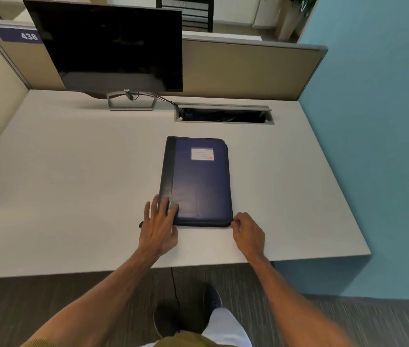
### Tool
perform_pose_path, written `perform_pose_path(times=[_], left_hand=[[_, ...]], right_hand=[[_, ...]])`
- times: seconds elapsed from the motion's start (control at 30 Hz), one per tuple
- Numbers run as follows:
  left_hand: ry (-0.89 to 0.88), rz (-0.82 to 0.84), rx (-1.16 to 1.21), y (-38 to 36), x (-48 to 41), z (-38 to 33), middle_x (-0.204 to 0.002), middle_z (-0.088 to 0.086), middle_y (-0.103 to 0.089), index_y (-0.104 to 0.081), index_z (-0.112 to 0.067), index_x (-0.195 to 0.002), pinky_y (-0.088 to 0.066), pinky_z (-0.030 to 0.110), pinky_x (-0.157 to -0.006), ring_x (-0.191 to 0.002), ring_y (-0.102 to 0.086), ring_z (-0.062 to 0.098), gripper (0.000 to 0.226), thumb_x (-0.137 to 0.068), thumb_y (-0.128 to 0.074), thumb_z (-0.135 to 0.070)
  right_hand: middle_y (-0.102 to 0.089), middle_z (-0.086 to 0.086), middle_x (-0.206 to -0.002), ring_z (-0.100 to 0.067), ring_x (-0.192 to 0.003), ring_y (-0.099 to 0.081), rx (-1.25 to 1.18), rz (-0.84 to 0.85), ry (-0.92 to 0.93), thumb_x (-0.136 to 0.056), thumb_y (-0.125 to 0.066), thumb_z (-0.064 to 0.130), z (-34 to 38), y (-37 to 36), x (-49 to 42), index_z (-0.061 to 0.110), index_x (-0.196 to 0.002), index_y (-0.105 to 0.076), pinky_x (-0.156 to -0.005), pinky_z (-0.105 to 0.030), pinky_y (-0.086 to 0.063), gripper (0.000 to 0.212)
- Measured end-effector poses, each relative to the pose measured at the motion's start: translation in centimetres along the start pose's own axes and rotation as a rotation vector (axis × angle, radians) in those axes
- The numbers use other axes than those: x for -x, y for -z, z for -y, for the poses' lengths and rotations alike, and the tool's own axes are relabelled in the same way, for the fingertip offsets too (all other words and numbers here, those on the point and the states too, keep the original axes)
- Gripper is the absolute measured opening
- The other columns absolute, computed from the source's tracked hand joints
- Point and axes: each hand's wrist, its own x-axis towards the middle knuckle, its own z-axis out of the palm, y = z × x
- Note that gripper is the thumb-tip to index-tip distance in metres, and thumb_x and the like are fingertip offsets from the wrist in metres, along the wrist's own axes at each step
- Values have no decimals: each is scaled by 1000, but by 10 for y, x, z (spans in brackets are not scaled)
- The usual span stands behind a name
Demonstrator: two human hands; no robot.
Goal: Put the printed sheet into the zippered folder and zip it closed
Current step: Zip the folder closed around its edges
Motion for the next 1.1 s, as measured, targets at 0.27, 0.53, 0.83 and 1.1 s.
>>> perform_pose_path(times=[0.27,0.53,0.83,1.1], left_hand=[[299,-121,387,-2,-17,-89,-122,-1,-58,-55,-22,-121,-47,37,-95,-112,-56,22,29,-98,-62,-39],[898,-245,654,0,-30,-91,-143,11,-50,-50,-14,-140,-49,50,-109,-131,-54,34,46,-102,-68,-32],[1258,-177,1072,-3,-18,-82,-114,17,-76,-66,-1,-119,-55,40,-83,-100,-72,32,47,-108,-63,-46],[1246,-144,1196,-2,-15,-69,-114,21,-77,-68,0,-119,-60,46,-98,-108,-74,38,41,-107,-67,-39]], right_hand=[[-73,0,-107,-16,-94,-69,-63,119,111,-104,-63,25,-14,2,-26,13,-108,-71,-84,-33,-57,15],[-78,3,-108,-16,-94,-73,-124,246,274,-101,-66,44,20,-29,-30,19,-107,-77,-87,-35,-61,28],[-79,7,-115,-12,-99,-75,-142,278,387,-106,-58,49,58,-57,-18,24,-117,-77,-93,-23,-61,32],[-77,10,-113,-9,-97,-73,-115,227,443,-106,-60,40,63,-54,-18,25,-115,-75,-89,-21,-60,23]])
